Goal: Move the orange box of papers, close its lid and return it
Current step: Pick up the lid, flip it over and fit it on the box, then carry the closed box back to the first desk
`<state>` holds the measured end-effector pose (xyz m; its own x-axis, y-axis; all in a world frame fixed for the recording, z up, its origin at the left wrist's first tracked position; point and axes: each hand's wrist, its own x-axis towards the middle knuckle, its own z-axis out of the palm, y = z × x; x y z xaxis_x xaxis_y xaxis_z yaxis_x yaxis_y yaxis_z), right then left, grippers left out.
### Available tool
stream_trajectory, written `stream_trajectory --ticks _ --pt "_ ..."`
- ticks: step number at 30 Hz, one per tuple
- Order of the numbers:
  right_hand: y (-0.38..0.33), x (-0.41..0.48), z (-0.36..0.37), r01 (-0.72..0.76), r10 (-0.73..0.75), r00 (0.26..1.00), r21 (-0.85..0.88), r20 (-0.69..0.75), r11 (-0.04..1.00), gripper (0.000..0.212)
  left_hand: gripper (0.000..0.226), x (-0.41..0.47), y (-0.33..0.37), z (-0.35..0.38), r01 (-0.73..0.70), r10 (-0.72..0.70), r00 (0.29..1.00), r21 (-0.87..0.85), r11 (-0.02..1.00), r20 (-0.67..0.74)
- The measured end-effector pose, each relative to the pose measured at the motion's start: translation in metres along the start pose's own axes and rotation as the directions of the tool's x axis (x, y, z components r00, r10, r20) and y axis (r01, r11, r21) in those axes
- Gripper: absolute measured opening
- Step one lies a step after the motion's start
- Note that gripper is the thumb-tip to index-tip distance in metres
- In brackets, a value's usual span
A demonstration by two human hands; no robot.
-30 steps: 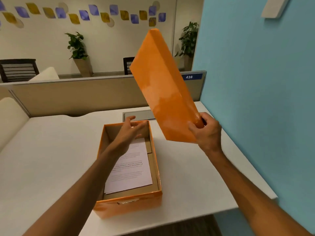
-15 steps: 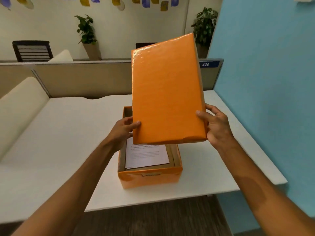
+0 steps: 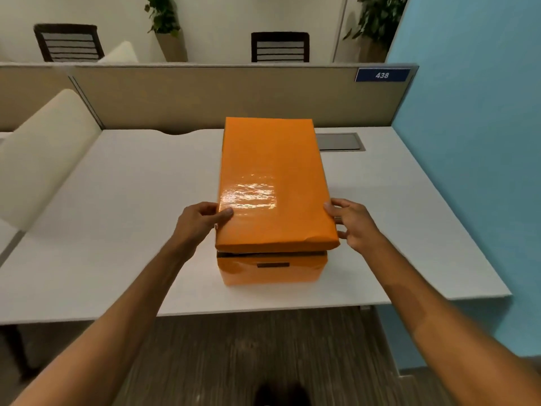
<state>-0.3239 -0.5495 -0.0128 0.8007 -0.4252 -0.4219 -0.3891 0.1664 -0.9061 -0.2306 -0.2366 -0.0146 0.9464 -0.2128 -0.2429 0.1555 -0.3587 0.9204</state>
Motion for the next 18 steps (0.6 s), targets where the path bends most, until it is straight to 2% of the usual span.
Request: stream_trajectory --ticks 7,18 --pt "0.018 0.002 0.008 -0.054 0.053 0.999 -0.056 -0.007 0.997 0.047 0.055 -0.001 -0.016 0.001 0.063 -0.064 0.998 0.053 0.997 0.014" --pt "0.028 0.009 0.008 -0.039 0.034 0.999 -0.136 -0.039 0.990 0.046 0.060 -0.001 -0.032 0.008 0.101 -0.101 0.994 0.006 0.995 0.031"
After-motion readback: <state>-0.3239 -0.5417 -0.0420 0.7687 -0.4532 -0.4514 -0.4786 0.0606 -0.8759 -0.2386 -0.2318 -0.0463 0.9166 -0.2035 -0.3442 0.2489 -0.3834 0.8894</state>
